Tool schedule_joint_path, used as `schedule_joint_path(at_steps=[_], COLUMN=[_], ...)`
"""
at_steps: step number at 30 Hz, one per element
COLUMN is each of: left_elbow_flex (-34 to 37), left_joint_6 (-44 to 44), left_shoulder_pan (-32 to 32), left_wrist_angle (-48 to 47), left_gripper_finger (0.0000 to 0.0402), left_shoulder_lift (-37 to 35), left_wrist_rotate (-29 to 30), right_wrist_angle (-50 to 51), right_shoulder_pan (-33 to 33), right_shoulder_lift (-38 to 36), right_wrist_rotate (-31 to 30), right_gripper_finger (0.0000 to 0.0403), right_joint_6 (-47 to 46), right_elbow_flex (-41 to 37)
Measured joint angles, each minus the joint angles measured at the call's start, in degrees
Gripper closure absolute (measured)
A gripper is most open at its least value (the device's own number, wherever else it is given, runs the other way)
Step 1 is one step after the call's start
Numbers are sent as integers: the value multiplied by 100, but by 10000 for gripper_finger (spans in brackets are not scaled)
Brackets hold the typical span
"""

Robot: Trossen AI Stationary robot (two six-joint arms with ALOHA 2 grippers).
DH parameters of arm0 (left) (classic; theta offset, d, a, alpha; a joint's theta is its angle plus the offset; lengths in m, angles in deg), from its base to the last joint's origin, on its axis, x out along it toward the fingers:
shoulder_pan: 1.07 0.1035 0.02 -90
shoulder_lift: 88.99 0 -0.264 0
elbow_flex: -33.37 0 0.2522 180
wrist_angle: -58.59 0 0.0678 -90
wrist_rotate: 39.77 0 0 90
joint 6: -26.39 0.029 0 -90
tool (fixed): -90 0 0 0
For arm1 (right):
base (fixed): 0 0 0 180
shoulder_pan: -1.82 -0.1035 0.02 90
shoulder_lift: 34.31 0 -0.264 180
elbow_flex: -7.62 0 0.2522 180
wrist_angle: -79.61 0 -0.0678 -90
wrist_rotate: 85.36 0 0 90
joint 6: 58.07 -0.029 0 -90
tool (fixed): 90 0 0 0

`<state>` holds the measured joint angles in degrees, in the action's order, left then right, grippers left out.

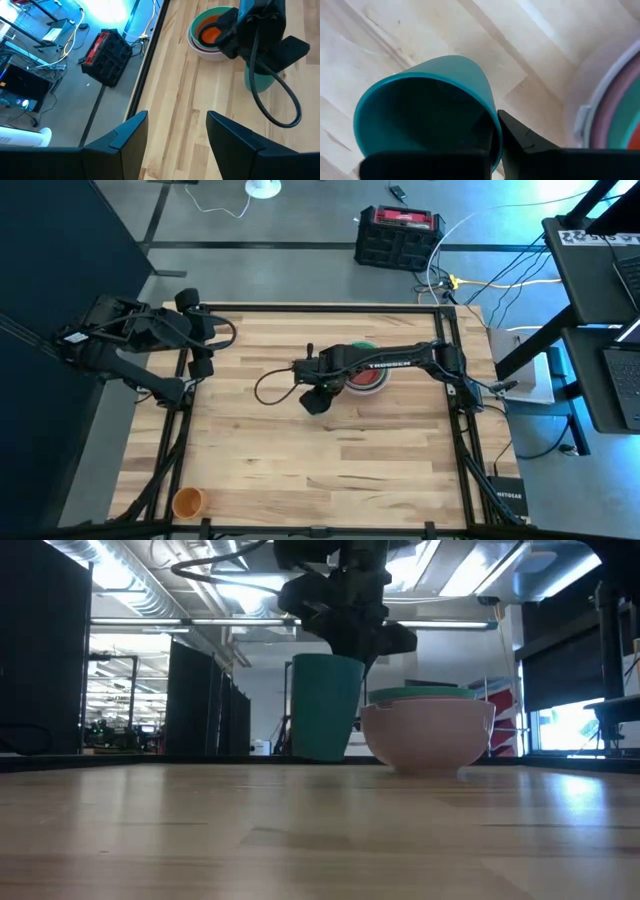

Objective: Nest bowls inside each other
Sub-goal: Put the teal cup next to the stack in the center of the table

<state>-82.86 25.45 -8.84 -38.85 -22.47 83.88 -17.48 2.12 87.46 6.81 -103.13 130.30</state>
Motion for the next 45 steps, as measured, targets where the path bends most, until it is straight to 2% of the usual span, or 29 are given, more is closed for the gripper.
schedule_joint_path(at_steps=[34, 45], left_elbow_flex=[0, 0], left_joint_6=[-8, -35], left_shoulder_pan=[0, 0], left_wrist_angle=[-109, -127], left_gripper_finger=[217, 217], left_shoulder_lift=[2, 2], left_wrist_rotate=[0, -2], right_wrist_angle=[139, 105], right_shoulder_pan=[48, 48], right_shoulder_lift=[285, 286], right_wrist_rotate=[95, 95], right_gripper_finger=[403, 373], right_joint_6=[328, 343], right_elbow_flex=[-2, -4])
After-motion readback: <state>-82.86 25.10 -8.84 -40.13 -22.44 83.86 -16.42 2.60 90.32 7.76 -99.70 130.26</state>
